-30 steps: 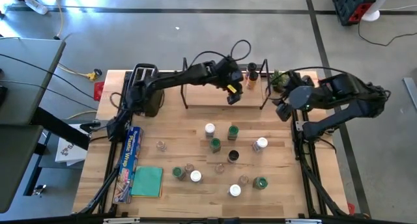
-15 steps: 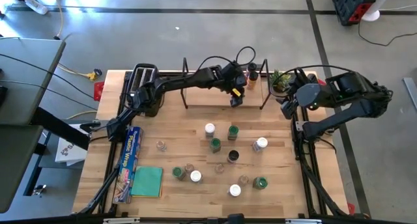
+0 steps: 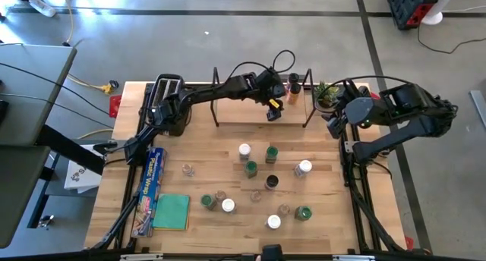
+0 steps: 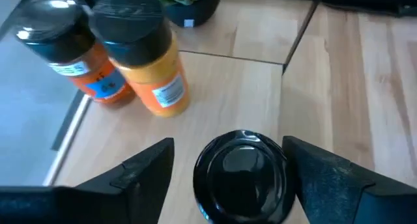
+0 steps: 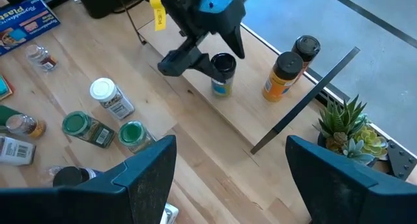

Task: Shelf spices
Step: Put the left black spice bottle on the shelf and align with the other black spice bottles

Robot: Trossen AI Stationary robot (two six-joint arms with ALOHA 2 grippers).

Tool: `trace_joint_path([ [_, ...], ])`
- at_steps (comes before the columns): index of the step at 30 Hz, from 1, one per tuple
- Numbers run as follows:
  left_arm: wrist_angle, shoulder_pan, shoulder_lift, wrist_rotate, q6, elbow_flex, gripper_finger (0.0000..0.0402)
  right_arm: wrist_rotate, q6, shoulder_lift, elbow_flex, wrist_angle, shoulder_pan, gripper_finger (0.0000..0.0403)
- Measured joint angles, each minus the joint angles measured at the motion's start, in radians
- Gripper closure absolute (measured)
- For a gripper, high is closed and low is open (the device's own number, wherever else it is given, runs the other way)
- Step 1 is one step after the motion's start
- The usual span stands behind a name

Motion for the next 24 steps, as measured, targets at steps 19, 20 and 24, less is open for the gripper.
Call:
trace_joint_path([
  [19, -0.506, -0.05, -0.552, -0.324, -0.239, 0.002, 0.0119, -0.469, -0.71, 0.104, -0.312, 0.711, -0.431, 0.0132],
  [20, -0.543, -0.056, -0.574, -0.34, -0.257, 0.001, 0.0119, -0.493, -0.73, 0.128, -0.308, 0.73, -0.46, 0.0132],
  [24, -0.635, -0.076, -0.661, -0.39, -0.302, -0.044, 0.0119, -0.594, -0.798, 0.228, -0.255, 0.774, -0.549, 0.0132],
])
